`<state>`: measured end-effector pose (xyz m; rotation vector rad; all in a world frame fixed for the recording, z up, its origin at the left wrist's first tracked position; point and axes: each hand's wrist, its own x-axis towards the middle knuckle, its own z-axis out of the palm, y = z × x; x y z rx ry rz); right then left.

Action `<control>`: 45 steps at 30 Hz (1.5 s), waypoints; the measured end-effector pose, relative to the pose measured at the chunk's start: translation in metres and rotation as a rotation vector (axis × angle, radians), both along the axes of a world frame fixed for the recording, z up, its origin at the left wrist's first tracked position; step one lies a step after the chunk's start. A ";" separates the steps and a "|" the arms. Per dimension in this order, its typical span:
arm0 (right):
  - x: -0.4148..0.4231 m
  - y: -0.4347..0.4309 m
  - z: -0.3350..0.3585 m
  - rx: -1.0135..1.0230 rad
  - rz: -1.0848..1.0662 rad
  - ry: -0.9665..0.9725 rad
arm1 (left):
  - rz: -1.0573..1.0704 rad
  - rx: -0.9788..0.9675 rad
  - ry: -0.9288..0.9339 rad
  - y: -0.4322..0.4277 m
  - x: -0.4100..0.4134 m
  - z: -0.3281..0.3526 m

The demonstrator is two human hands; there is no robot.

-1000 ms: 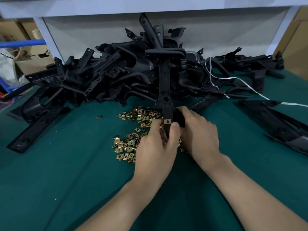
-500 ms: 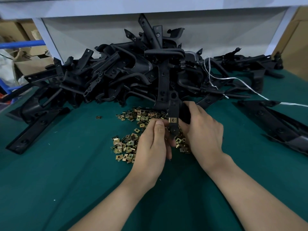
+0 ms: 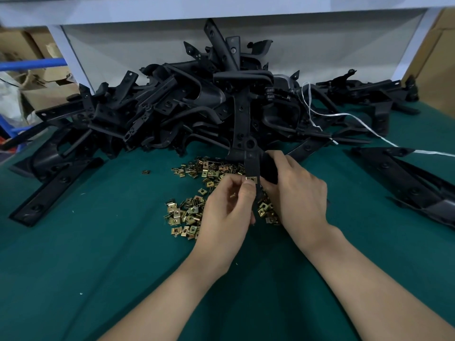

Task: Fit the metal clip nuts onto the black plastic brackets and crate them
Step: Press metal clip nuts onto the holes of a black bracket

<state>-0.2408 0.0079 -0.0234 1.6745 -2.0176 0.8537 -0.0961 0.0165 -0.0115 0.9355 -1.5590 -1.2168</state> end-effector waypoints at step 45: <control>-0.002 0.000 -0.001 -0.008 0.031 0.036 | -0.121 0.185 0.127 -0.021 0.014 -0.003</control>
